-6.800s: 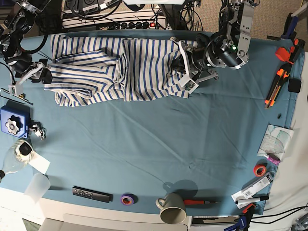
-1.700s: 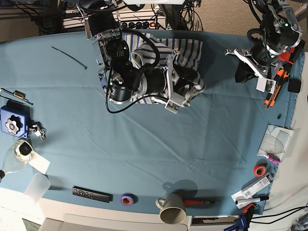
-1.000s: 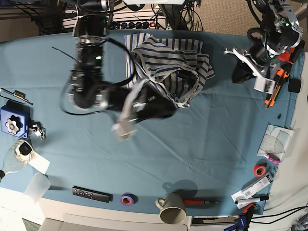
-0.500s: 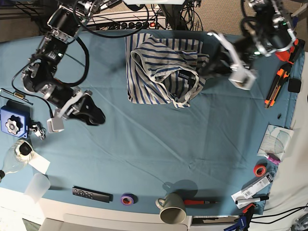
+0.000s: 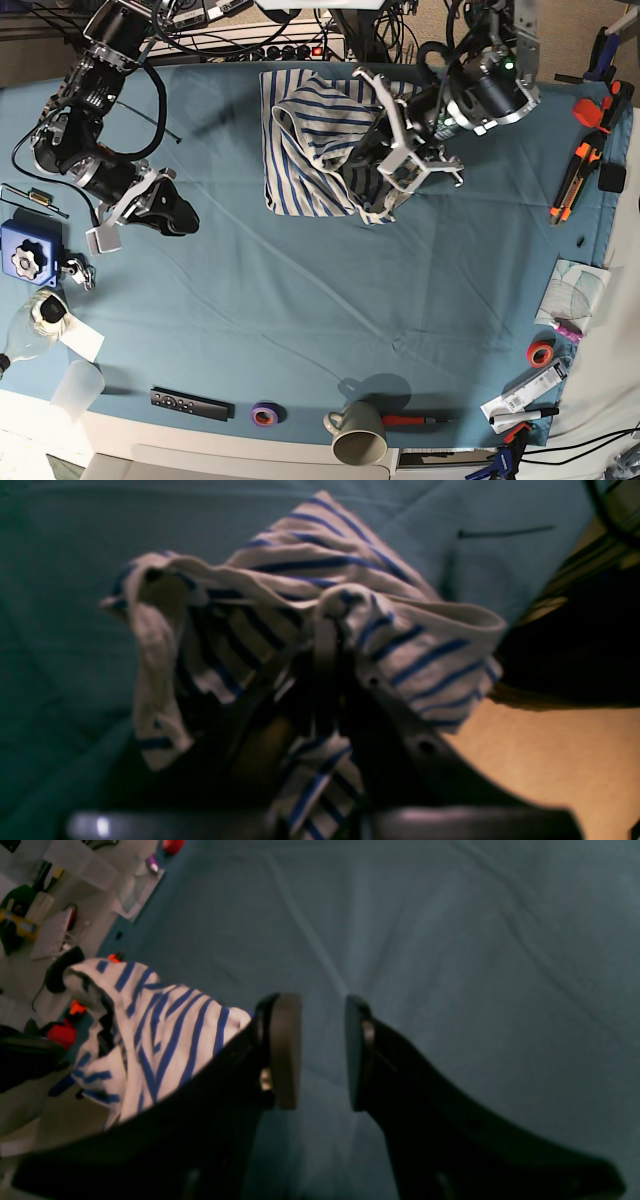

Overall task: Fold the T-shirt properly
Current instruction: 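Flatten the folded bundle with the left gripper and release it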

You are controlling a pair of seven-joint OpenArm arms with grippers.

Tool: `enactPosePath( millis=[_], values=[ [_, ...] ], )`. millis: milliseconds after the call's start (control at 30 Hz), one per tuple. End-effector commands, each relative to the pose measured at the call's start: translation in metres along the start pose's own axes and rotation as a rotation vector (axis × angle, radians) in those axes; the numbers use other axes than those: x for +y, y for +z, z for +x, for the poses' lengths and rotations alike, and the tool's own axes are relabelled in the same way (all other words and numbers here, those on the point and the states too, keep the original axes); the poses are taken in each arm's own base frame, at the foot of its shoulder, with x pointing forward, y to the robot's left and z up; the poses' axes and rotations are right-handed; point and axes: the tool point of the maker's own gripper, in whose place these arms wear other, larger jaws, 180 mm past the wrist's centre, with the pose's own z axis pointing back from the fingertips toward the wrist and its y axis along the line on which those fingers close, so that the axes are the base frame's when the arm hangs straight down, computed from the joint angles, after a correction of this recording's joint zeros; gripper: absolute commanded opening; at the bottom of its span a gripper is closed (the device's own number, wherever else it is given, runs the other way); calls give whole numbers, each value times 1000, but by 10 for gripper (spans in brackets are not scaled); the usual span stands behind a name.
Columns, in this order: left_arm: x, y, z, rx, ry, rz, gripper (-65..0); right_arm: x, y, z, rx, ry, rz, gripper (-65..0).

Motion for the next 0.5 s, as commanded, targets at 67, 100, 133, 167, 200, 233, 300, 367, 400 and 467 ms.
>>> enactPosePath(
  millis=[67, 100, 133, 167, 200, 233, 300, 367, 400, 467],
  values=[
    [7, -5, 9, -34, -7, 28, -650, 3, 4, 17, -51, 29, 10, -491],
    [10, -8, 8, -28, 4, 35, -650, 3, 4, 17, -51, 30, 11, -491],
    [13, -11, 6, -21, 7, 35, -650, 3, 4, 17, -51, 30, 10, -491],
    [16, -14, 3, -11, 10, 34, -650, 3, 4, 17, -51, 30, 10, -491],
    [19, -17, 1, -1, 16, 33, -650, 3, 4, 17, -51, 30, 11, -491],
    [21, -21, -3, 10, 22, 33, -650, 3, 4, 17, -51, 29, 10, -491],
    [25, -25, -10, 46, 29, 32, -650, 3, 4, 17, -51, 30, 10, -491],
    [26, -24, -21, 110, 28, 32, -650, 3, 4, 17, -51, 30, 10, -491],
    [26, -23, -27, 144, 28, 32, -650, 3, 4, 17, -52, 30, 10, -491],
    [23, -21, -40, 208, 27, 23, -650, 3, 4, 17, -51, 30, 10, -491]
  ],
)
